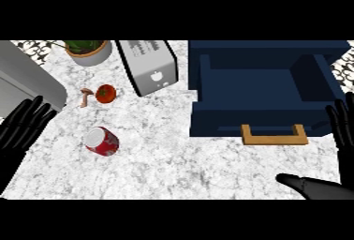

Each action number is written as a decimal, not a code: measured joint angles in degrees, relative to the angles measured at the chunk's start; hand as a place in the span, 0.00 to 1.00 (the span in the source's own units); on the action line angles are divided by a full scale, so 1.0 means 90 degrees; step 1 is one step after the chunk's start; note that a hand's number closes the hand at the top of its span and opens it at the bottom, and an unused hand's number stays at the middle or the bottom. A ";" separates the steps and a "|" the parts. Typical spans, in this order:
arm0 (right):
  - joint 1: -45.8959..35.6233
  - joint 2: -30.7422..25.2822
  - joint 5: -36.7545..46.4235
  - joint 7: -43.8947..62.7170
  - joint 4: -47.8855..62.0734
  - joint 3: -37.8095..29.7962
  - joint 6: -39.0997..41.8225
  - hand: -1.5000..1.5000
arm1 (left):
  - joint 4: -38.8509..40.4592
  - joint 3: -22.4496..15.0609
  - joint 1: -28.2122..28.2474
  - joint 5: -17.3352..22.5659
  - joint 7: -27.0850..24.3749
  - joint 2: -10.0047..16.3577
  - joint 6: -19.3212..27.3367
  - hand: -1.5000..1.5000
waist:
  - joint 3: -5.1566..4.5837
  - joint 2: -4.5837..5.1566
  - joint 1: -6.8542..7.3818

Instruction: Pick up the can, place it into the drawer and close the drawer

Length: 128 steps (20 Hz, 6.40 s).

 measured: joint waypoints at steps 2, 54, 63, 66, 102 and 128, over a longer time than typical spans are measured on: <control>0.0092 -0.0074 -0.0126 0.0081 -0.0024 -0.0168 0.0071 0.00 | -0.0089 0.0255 0.0086 0.0334 0.0262 0.0200 -0.0186 0.00 | 0.0002 -0.0003 0.0008; 0.2038 0.0071 -0.2396 -0.0555 -0.0367 -0.3174 0.3073 0.00 | 0.2386 0.0319 -0.0812 -0.0072 0.0732 -0.1081 -0.0189 0.00 | 0.0000 -0.0002 -0.0034; 0.2080 0.0211 -0.2648 -0.0192 -0.0735 -0.3393 0.3207 0.00 | 0.4126 0.0580 -0.1098 -0.0803 -0.0753 -0.1028 -0.0314 0.00 | -0.0003 0.0002 -0.0043; 0.2051 0.0204 -0.2693 -0.0193 -0.0639 -0.3543 0.3339 0.00 | 0.4710 0.0645 -0.1235 -0.0996 -0.1170 -0.0964 -0.0335 0.00 | -0.0001 0.0002 -0.0042; 0.1949 0.0485 -0.3169 0.0408 -0.0911 -0.4086 0.3796 0.00 | 1.0168 0.0831 -0.3444 -0.1636 -0.3828 -0.0735 -0.1394 1.00 | -0.0002 0.0004 -0.0069; 0.2276 0.0590 -0.3451 0.0547 -0.1300 -0.4090 0.3623 0.00 | 0.5611 -0.0024 -0.3094 -0.0443 -0.2105 -0.2173 0.1921 1.00 | 0.0007 -0.0039 0.0013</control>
